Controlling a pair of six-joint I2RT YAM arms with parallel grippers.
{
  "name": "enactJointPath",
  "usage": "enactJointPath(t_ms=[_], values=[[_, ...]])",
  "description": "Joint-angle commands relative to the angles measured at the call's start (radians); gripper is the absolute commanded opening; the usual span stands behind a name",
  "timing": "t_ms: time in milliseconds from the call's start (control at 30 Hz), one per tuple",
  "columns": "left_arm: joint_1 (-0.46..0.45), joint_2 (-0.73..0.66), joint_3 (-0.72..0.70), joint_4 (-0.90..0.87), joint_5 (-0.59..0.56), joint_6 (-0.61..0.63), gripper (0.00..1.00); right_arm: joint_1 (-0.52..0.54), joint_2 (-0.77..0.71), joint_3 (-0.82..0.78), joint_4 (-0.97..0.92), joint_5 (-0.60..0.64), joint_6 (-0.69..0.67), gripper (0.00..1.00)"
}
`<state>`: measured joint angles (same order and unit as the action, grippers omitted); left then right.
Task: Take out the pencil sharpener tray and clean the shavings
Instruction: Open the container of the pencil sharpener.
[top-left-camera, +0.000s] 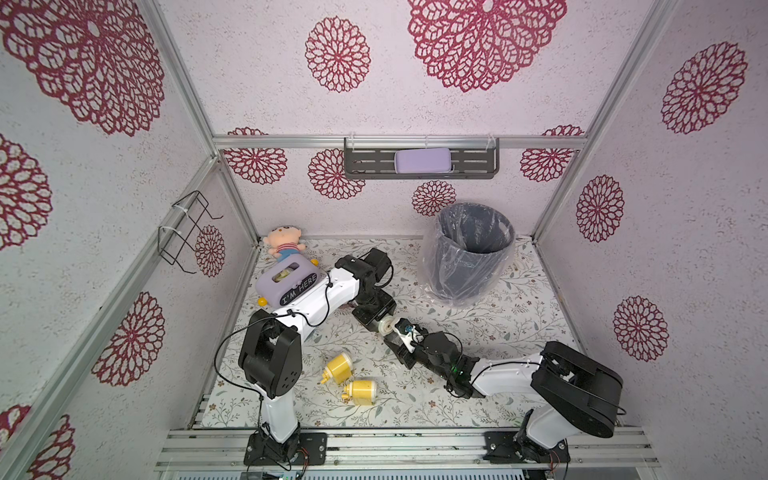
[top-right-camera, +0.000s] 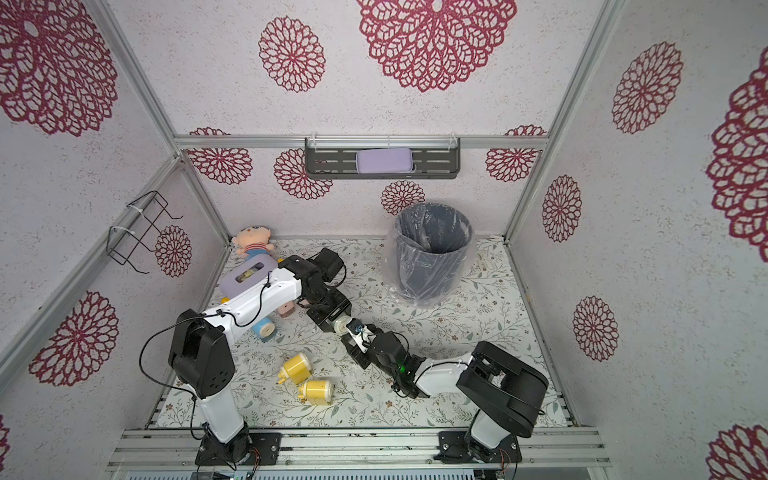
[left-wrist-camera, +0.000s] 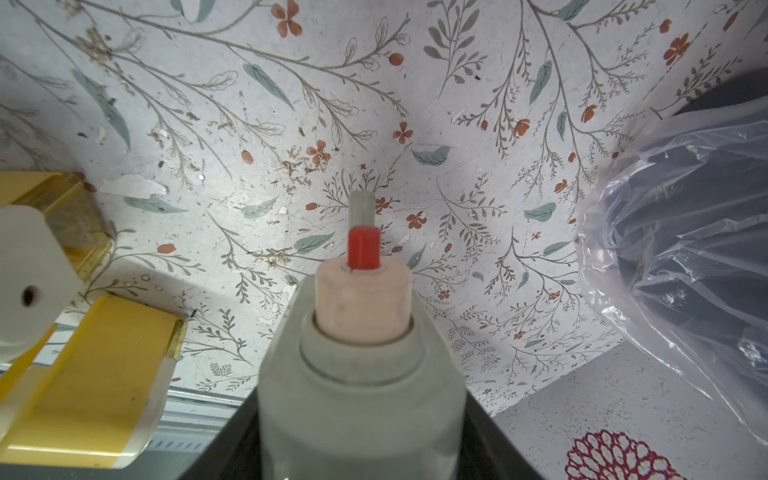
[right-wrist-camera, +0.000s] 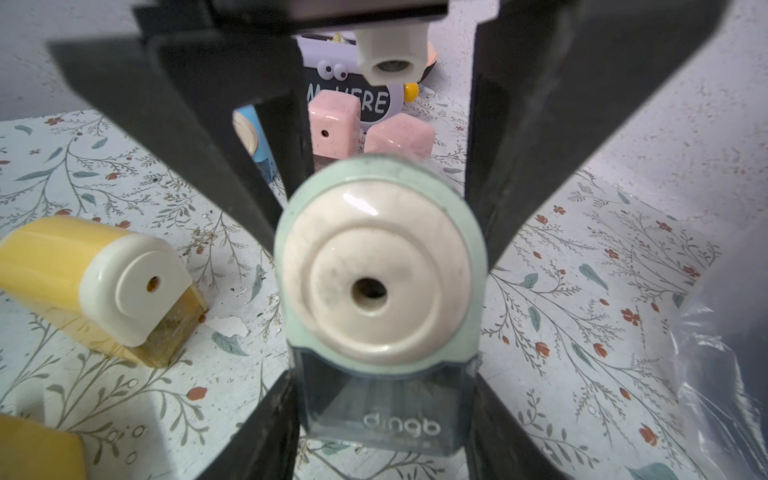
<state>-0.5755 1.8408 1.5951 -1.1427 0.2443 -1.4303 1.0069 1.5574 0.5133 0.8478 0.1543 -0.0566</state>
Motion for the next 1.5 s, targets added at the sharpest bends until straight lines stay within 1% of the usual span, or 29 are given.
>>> enactJointPath(t_ms=[0, 233, 300, 400, 467, 833, 1000, 1167, 1333, 1467], values=[[0.015, 0.011, 0.026, -0.017, -0.11, -0.009, 0.0, 0.015, -0.062, -0.014, 0.048, 0.012, 0.0, 0.41], [0.012, 0.011, 0.032, -0.02, -0.124, -0.01, 0.0, 0.022, -0.065, -0.022, 0.05, 0.011, 0.005, 0.42], [0.011, 0.012, 0.034, -0.022, -0.129, -0.01, 0.0, 0.023, -0.064, -0.024, 0.051, 0.01, 0.007, 0.47], [0.009, 0.014, 0.038, -0.025, -0.131, -0.009, 0.0, 0.024, -0.067, -0.024, 0.053, 0.011, 0.013, 0.57], [0.009, 0.014, 0.039, -0.026, -0.132, -0.009, 0.0, 0.026, -0.069, -0.025, 0.053, 0.012, 0.017, 0.61], [0.005, 0.008, 0.039, -0.037, -0.144, -0.009, 0.0, 0.026, -0.026, 0.019, 0.037, 0.009, 0.029, 0.74], [0.006, 0.005, 0.037, -0.037, -0.144, -0.007, 0.0, 0.024, 0.022, 0.059, 0.022, 0.004, 0.039, 0.75], [0.006, 0.006, 0.036, -0.036, -0.145, -0.005, 0.0, 0.024, 0.075, 0.106, 0.001, 0.011, 0.046, 0.71], [0.006, 0.009, 0.034, -0.034, -0.142, -0.004, 0.0, 0.024, 0.098, 0.125, 0.0, 0.017, 0.049, 0.66], [0.006, 0.01, 0.032, -0.031, -0.138, -0.004, 0.0, 0.024, 0.112, 0.14, -0.005, 0.029, 0.048, 0.64]])
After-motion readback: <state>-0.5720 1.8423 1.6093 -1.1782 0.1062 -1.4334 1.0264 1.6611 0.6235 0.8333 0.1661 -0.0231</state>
